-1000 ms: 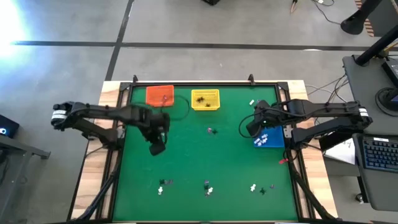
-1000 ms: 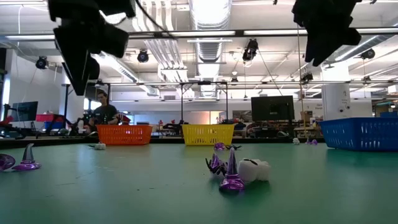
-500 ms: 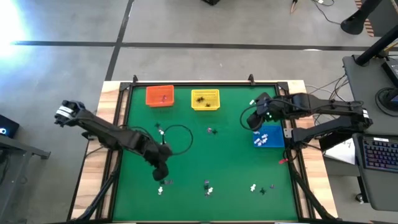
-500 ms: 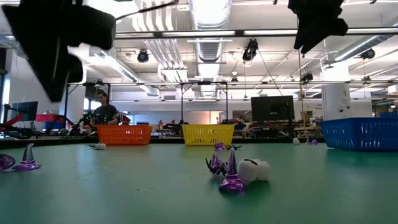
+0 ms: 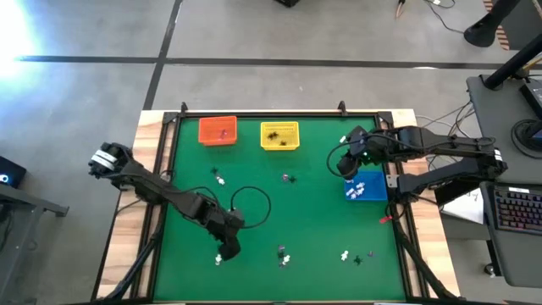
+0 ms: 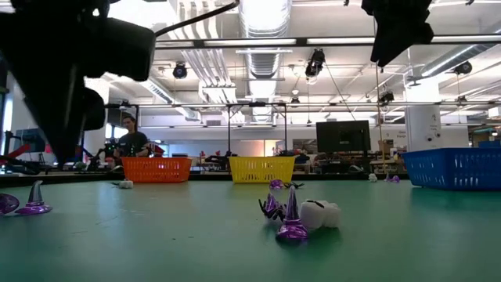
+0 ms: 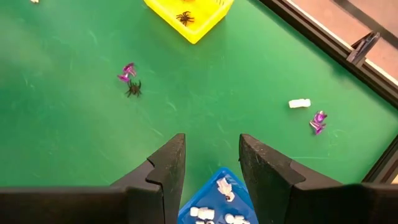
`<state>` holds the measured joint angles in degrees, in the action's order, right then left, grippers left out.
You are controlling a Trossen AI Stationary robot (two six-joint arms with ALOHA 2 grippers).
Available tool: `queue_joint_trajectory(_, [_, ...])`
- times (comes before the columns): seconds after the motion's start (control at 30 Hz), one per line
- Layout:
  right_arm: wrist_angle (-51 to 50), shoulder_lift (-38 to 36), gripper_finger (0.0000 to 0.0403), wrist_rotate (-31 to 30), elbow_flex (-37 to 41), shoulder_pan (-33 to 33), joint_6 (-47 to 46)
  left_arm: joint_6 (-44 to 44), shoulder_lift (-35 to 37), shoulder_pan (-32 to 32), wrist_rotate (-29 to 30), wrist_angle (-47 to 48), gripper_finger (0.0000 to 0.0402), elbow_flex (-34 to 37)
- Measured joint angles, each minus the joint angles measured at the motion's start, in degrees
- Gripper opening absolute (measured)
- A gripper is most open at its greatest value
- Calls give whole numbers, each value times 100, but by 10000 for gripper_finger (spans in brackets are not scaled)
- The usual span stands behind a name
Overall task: Sort Halloween decoration
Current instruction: Put the violet hat toy into the orange basket
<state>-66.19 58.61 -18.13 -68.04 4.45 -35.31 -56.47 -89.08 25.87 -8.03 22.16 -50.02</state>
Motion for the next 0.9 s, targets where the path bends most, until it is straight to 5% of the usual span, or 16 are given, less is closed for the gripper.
queue_joint_trajectory(0.9, [-87,0,141,11,6,0,235,-446,-601,152,161,480,194,-284])
